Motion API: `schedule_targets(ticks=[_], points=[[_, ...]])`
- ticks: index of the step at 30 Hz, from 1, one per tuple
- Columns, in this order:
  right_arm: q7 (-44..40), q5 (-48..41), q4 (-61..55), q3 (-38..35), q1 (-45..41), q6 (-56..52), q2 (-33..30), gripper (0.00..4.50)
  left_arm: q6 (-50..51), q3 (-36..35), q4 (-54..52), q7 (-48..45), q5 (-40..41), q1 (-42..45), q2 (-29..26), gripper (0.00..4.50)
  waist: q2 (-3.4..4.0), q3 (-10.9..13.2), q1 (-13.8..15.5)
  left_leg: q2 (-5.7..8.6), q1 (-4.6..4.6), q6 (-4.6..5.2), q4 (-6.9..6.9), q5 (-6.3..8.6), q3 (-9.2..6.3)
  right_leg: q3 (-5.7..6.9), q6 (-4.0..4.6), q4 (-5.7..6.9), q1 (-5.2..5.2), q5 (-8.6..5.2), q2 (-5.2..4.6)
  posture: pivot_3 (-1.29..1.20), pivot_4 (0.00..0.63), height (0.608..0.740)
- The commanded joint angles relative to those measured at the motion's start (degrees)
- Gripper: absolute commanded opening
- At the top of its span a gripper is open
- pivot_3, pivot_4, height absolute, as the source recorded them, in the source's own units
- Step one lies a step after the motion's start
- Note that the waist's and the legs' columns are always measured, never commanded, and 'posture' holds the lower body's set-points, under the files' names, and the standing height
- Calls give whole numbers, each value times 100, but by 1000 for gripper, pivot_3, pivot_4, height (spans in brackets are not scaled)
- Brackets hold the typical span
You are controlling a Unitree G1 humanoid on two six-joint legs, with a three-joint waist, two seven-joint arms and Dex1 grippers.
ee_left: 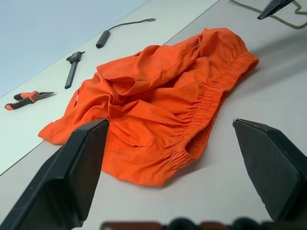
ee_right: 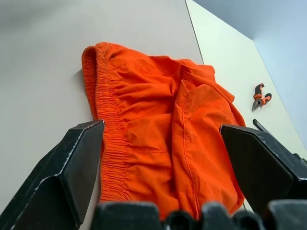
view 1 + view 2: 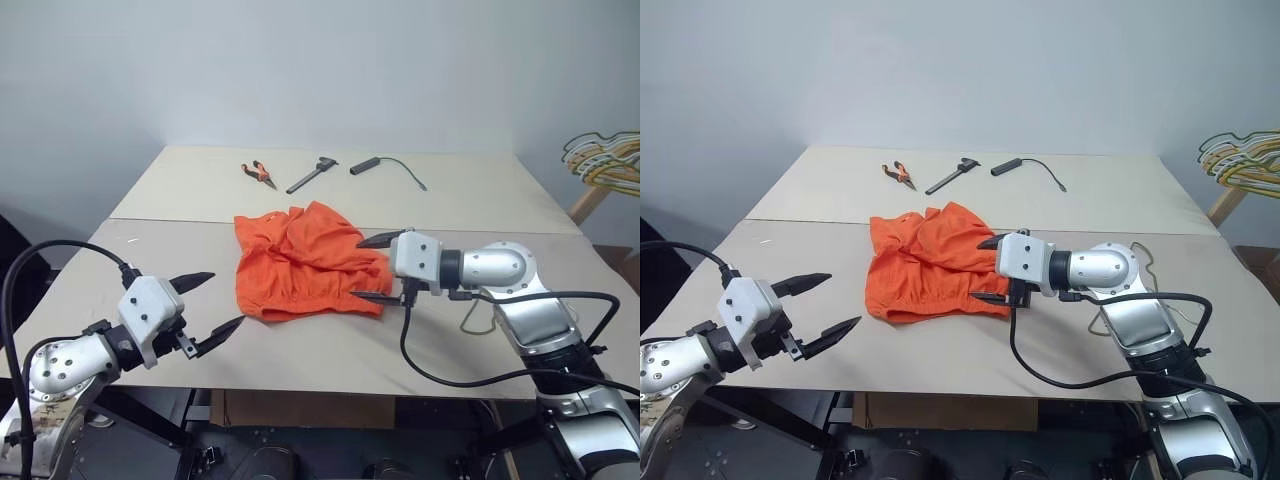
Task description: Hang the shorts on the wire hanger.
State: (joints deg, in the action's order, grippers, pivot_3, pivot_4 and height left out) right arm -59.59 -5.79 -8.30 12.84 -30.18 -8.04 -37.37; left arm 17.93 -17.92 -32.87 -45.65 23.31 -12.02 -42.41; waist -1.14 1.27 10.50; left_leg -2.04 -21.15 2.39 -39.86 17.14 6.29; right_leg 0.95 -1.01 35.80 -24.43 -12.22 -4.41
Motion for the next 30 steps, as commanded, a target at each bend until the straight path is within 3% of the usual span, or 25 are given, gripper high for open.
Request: schedule_targets(ticks=[1, 8, 13, 17, 25, 30], points=[[37, -19, -153, -51, -146, -56, 34, 4460, -159, -52, 16, -55, -223, -46, -162, 4500, 0, 0, 0, 0, 0, 0, 0, 0, 0, 0, 0, 0, 0, 0, 0, 299, 0, 740], [79, 26, -301, 11, -155, -215, 107, 4460, -1198, 81, 1185, -534, -1220, -107, -813, 4500, 1, 0, -35, -3, -1, -1, 2, 0, 4, 4, 10, 2, -7, -7, 1, 271, 0, 740], [159, 57, -435, 20, -52, -306, 142, 4460, -2245, 580, 2445, -836, -1877, 597, -1303, 4500, 1, 1, -15, -4, -9, -4, 2, -1, 19, 23, 36, 4, -14, -22, -1, 255, 0, 740], [233, 86, -542, 36, 41, -369, 145, 4460, -3025, 1231, 3582, -1230, -2068, 1573, -1240, 4500, 0, -1, -15, -6, -24, -7, 2, -2, 30, 31, 25, 7, -25, -14, -2, 231, 0, 740], [369, 71, -852, -16, 146, -647, 91, 4460, -4050, 2422, 5396, -1481, -2716, 3176, -590, 4500, -6, -7, -72, -2, -85, -30, -14, -17, 34, 45, 26, 22, -71, -5, 6, 175, 0, 740], [370, 138, -1428, 408, 101, -1551, 133, 4460, -4147, 2462, 5853, -1790, -2623, 3504, -730, 4500, -7, -8, -237, -5, -91, -26, -19, -15, 26, 53, 27, 22, -70, -5, 5, 131, 0, 740]])
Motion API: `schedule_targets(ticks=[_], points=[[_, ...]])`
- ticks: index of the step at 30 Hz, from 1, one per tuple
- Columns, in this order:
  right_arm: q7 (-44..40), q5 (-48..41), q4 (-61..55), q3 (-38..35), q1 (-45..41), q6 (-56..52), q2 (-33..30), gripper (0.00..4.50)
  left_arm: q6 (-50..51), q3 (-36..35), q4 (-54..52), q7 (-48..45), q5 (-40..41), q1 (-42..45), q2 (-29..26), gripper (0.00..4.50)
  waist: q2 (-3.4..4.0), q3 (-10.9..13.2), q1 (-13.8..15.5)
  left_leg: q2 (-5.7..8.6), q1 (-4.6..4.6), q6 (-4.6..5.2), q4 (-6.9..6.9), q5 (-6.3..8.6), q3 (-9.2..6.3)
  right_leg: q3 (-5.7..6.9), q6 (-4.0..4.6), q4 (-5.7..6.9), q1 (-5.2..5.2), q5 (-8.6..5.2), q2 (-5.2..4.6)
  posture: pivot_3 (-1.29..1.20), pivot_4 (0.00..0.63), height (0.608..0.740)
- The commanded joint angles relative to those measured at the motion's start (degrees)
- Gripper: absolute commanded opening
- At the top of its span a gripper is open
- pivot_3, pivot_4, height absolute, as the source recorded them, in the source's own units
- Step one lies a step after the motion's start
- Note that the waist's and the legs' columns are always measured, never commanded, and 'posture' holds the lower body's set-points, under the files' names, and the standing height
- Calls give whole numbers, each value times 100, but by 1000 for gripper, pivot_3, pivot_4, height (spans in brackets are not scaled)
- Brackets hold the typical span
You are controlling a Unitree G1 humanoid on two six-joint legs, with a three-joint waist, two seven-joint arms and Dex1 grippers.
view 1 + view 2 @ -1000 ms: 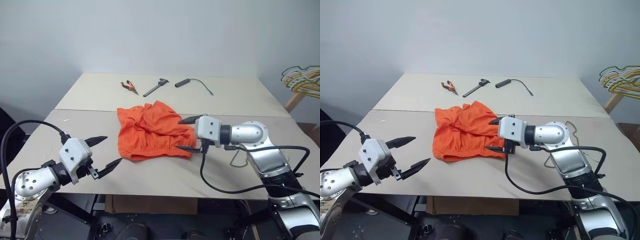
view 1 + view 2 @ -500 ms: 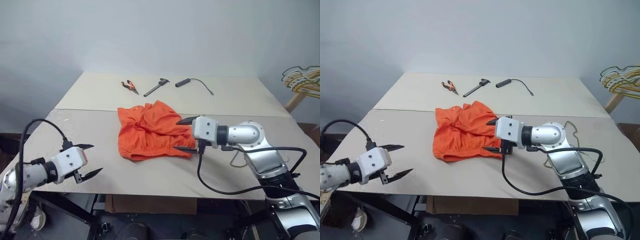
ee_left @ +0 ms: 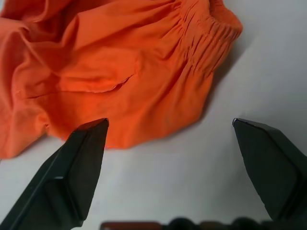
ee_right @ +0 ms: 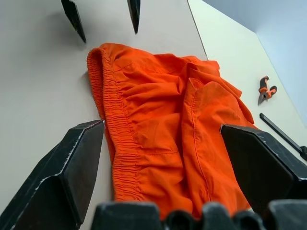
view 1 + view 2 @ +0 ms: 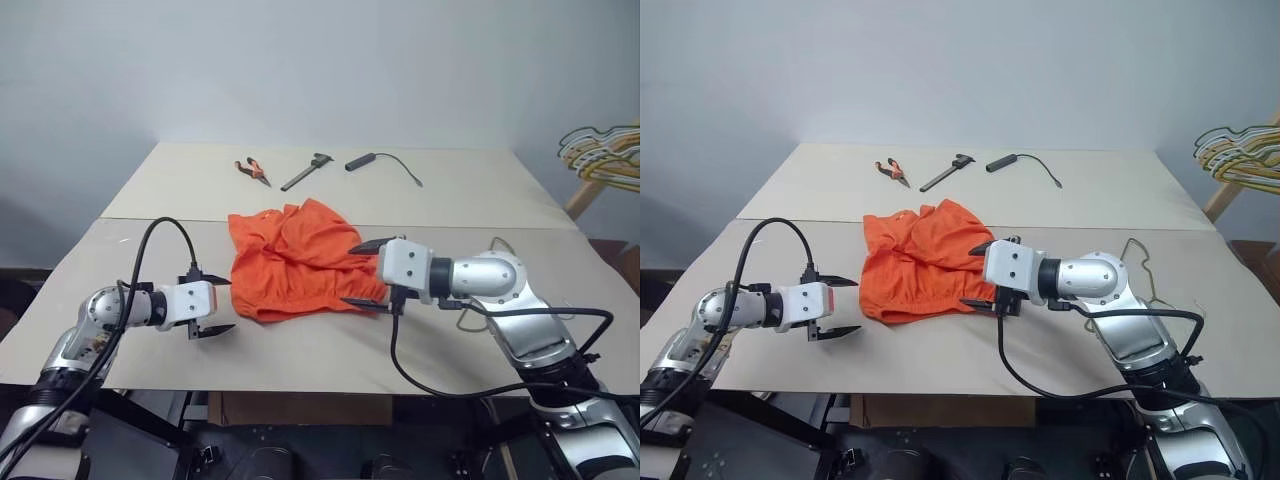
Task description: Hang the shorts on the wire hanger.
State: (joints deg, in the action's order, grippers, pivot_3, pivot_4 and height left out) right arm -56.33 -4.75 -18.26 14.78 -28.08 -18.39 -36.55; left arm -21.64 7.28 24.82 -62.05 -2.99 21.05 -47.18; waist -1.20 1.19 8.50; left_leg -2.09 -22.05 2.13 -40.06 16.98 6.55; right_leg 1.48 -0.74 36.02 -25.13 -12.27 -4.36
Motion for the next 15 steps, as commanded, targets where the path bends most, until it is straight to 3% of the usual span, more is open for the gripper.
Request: schedule_targets(ticks=[1, 5, 9, 15], points=[[94, 156, -513, 432, -182, -721, 137, 4460, -235, -48, 108, -211, -50, 168, -372, 4500, -1, -1, -92, -2, 0, 2, -2, 1, 0, -1, 0, 0, 0, 0, 1, 131, 0, 740], [400, 810, -348, 1439, -584, -1277, 774, 4460, -79, -306, -130, -444, 378, -173, -662, 4500, -2, -4, -354, -7, 5, 1, -2, 1, -3, -1, 3, 12, -2, -2, 1, 120, 0, 740], [849, 1487, 429, 2302, -1068, -1470, 1688, 4460, 606, -931, -1051, -658, 1371, -870, -772, 4500, -6, -5, -549, -17, 6, -4, -7, -3, -4, -1, 6, 25, -5, -2, 3, 143, 0, 740], [1495, 2073, 1618, 2866, -1479, -1482, 2878, 4460, 1485, -1750, -2405, -707, 2086, -2165, -1028, 4500, -18, -13, -602, -20, 5, -33, -9, -18, -8, 8, 9, 32, -5, -5, 3, 176, 0, 740]])
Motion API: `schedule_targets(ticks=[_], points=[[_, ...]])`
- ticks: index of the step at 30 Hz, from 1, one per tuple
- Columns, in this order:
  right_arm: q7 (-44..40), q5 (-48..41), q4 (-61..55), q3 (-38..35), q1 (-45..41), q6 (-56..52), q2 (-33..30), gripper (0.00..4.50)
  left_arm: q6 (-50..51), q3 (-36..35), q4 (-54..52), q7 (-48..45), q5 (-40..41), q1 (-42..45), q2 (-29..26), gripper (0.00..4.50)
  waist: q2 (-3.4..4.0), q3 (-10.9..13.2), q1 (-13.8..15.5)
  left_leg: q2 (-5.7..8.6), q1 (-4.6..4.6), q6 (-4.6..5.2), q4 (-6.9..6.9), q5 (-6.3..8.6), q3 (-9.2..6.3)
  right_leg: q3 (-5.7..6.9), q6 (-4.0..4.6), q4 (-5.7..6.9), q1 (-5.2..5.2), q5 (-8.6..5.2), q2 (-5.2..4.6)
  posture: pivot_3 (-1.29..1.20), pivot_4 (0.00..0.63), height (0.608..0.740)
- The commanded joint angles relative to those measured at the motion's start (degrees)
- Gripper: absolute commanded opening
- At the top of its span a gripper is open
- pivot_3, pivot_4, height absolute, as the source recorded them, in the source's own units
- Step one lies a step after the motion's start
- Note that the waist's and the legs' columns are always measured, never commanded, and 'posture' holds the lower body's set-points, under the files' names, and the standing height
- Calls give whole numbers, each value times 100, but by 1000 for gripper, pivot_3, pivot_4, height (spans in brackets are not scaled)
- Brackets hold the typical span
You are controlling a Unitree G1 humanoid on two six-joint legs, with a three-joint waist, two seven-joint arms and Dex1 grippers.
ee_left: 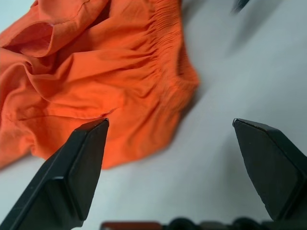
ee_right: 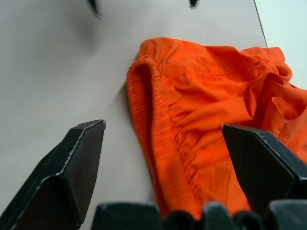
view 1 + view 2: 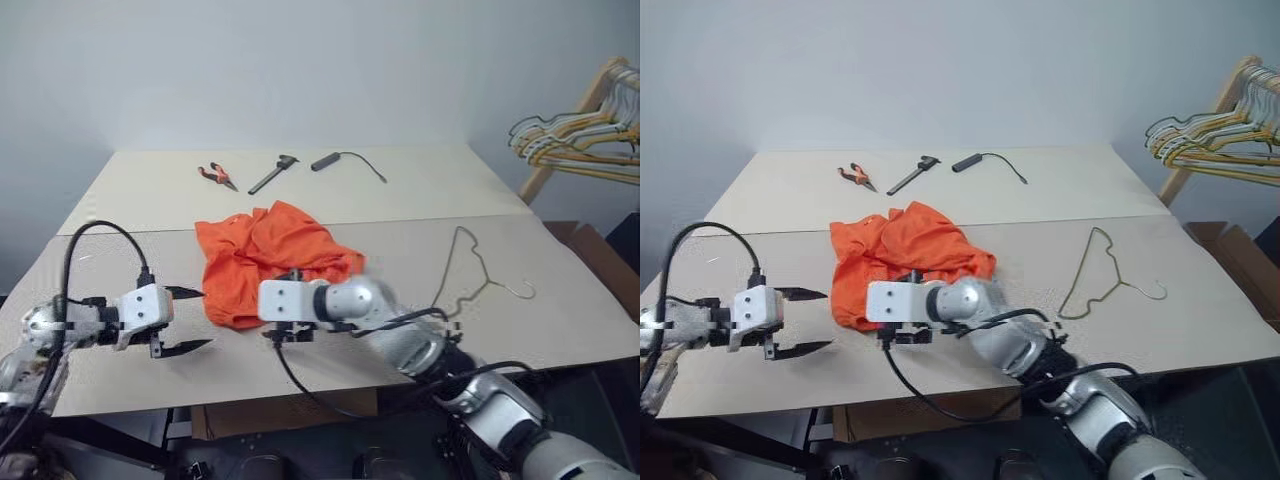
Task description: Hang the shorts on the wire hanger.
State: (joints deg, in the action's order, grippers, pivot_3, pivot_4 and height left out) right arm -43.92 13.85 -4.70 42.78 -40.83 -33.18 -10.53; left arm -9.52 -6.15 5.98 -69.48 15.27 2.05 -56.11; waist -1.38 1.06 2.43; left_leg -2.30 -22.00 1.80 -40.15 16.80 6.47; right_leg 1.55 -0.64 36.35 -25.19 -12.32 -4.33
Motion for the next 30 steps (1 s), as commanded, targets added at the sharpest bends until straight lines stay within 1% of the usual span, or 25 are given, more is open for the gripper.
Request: schedule_targets(ticks=[1, 4, 6, 11, 13, 15, 21, 24, 25, 27, 30], points=[[300, 252, 411, 116, -212, 17, 413, 4460, 369, -496, -667, 112, 258, -419, -139, 4500, 0, 0, 12, 0, 1, -7, 0, -4, 0, 1, 0, 1, 0, 0, -1, 181, 0, 740], [475, 381, 870, 267, -205, 145, 754, 4460, 652, -760, -1117, 223, 306, -859, -128, 4500, 1, 0, 50, -1, 4, -13, 7, -7, 0, 4, 5, 9, -3, -3, 0, 184, 0, 740], [601, 472, 1163, 317, -199, 249, 925, 4460, 820, -910, -1381, 294, 390, -1067, -80, 4500, -21, -13, 52, 0, 10, -17, 8, -6, -1, 6, 18, 36, -8, -13, 0, 185, 0, 740], [981, 574, 1976, 215, -271, 588, 1287, 4460, 1149, -1106, -1872, 452, 622, -1294, 96, 4500, -25, -16, 56, -14, 39, -41, 14, -16, -3, 13, 30, 59, 1, -19, 6, 180, 0, 740], [1127, 581, 2277, 133, -299, 727, 1433, 4088, 1242, -1114, -1995, 493, 656, -1321, 132, 4500, -25, -16, 46, -19, 67, -54, 31, -15, 2, 9, 41, 65, 12, -26, 8, 179, 0, 740], [1274, 610, 2533, 84, -338, 887, 1536, 3571, 1311, -1095, -2070, 514, 642, -1331, 156, 4500, -25, -16, 37, -28, 74, -61, 36, -19, 2, 7, 52, 69, 11, -32, 24, 178, 0, 740], [1431, 693, 2866, 17, -396, 1222, 1658, 1371, 1397, -1074, -2155, 536, 603, -1323, 194, 4500, -25, -16, 13, -59, 73, -88, 41, -18, -1, -2, 74, 74, 3, -39, 64, 180, 0, 740], [1424, 782, 2800, 31, -359, 1304, 1576, 266, 1394, -1100, -2157, 550, 576, -1341, 188, 4500, -25, -16, 3, -69, 75, -97, 42, -19, -1, -7, 81, 75, 0, -38, 77, 180, 0, 740], [1371, 827, 2693, 57, -318, 1378, 1469, 23, 1395, -1106, -2160, 563, 554, -1348, 182, 4500, -25, -16, 2, -71, 76, -98, 43, -19, -2, -7, 83, 75, 0, -38, 79, 180, 0, 740], [1208, 914, 2390, 114, -200, 1589, 1167, 23, 1407, -1115, -2172, 575, 526, -1367, 161, 4500, -25, -16, 14, -71, 78, -98, 44, -19, -2, -8, 84, 75, 0, -38, 80, 181, 0, 740], [923, 1026, 1768, 112, 52, 2050, 418, 23, 1402, -1109, -2194, 602, 505, -1394, 169, 4500, -25, -16, 53, -69, 76, -95, 42, -17, -2, -10, 83, 71, 1, -39, 77, 179, 0, 740]])
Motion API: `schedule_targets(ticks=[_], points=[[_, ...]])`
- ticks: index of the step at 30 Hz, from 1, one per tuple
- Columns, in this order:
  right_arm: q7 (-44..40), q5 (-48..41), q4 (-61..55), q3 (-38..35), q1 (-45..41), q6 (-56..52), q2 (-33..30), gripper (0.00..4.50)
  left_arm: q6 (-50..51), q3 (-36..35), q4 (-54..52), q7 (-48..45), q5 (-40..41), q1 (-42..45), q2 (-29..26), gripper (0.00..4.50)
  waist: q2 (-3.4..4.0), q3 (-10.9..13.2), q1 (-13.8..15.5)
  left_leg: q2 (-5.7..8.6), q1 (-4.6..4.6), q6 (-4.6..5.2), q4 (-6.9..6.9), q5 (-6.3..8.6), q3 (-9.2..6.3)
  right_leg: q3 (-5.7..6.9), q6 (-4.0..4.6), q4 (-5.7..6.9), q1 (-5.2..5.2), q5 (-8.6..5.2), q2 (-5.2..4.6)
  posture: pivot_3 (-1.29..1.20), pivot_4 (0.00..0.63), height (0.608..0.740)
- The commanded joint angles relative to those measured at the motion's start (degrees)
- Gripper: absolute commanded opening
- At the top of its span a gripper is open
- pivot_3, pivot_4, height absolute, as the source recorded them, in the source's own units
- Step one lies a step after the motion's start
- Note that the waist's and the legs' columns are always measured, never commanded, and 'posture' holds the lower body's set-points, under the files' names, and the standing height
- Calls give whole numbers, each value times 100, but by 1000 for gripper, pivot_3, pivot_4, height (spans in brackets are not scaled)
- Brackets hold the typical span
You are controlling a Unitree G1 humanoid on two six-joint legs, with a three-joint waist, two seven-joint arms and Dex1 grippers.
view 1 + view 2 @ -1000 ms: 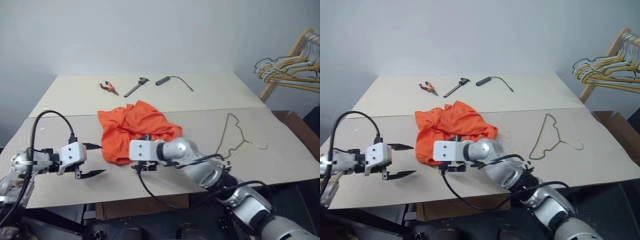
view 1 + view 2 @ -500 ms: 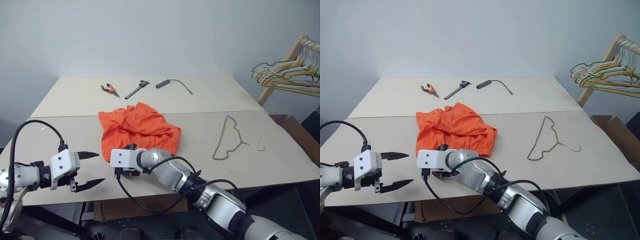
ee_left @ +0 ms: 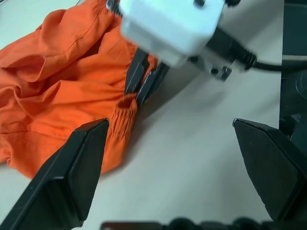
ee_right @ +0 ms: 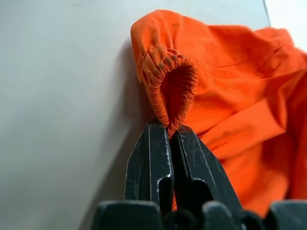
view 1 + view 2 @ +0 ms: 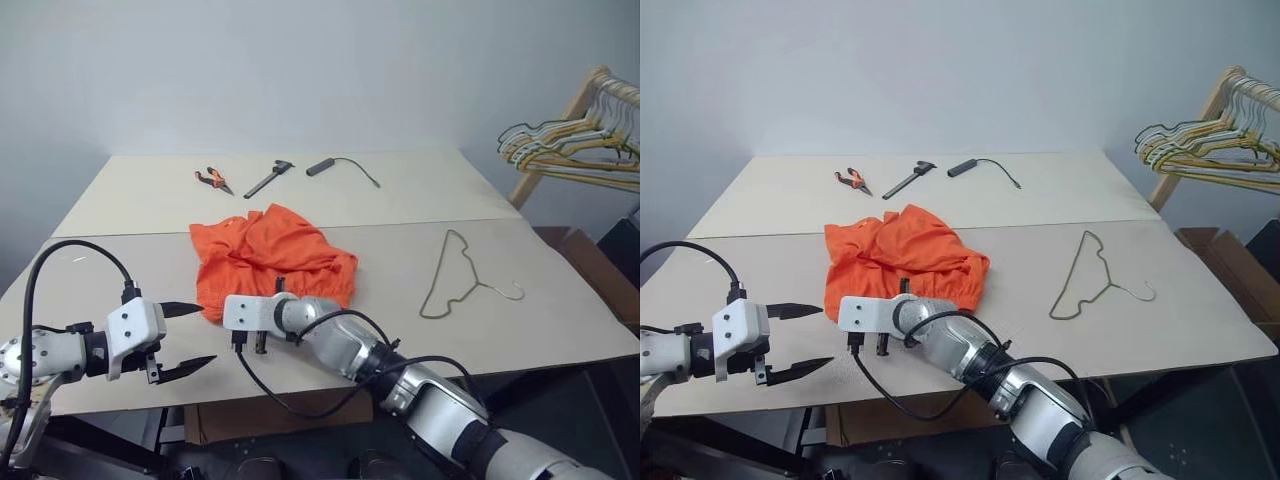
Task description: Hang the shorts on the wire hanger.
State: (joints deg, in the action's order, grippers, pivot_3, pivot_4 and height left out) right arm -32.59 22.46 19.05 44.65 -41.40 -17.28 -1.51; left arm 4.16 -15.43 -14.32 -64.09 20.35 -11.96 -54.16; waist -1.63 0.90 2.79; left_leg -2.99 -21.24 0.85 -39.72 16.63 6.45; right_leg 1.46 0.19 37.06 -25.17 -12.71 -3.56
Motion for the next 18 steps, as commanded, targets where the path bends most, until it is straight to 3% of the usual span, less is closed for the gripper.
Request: schedule_targets(ticks=[1, 6, 9, 12, 17, 18], points=[[-323, 182, -804, -115, 194, 637, -780, 23, 32, -179, -174, 76, -10, -6, -21, 4500, 0, 0, 20, 2, -1, 3, -1, 2, 0, -1, -1, -3, 0, 0, -2, 178, 0, 740], [-932, -257, -1381, -607, 565, 2050, -2239, 23, 8, -145, -185, 134, -88, -77, -22, 4500, 2, 4, 11, 2, 1, 6, -1, 3, 2, -6, -1, -5, 1, -1, 0, 172, 0, 740], [-1204, -465, -1080, -968, 553, 2985, -3023, 23, -9, -110, -160, 147, -135, -68, -16, 4500, -2, 5, -16, 0, 8, 8, -1, 3, 3, -13, -2, -4, 2, -2, 7, 163, 0, 740], [-1305, -599, -500, -1199, 425, 3737, -3367, 23, 1, -83, -157, 141, -159, -50, -21, 4500, 1, 7, -38, 1, 15, 10, 0, 4, 4, -21, -8, -5, 5, -6, 8, 157, 0, 740], [-1055, -3, 965, -1160, -95, 5217, -3706, 23, 31, -11, -151, 129, -198, 19, -17, 4500, 7, 12, -55, 3, 18, 16, 3, 7, 12, -42, 0, -5, 2, -2, 11, 153, 0, 740], [-1142, -29, 1091, -1160, -133, 5371, -3716, 278, 33, -11, -159, 125, -199, 18, -18, 4500, 6, 12, -56, 2, 18, 18, 3, 8, 14, -45, 0, -5, 2, -2, 10, 155, 0, 740]])
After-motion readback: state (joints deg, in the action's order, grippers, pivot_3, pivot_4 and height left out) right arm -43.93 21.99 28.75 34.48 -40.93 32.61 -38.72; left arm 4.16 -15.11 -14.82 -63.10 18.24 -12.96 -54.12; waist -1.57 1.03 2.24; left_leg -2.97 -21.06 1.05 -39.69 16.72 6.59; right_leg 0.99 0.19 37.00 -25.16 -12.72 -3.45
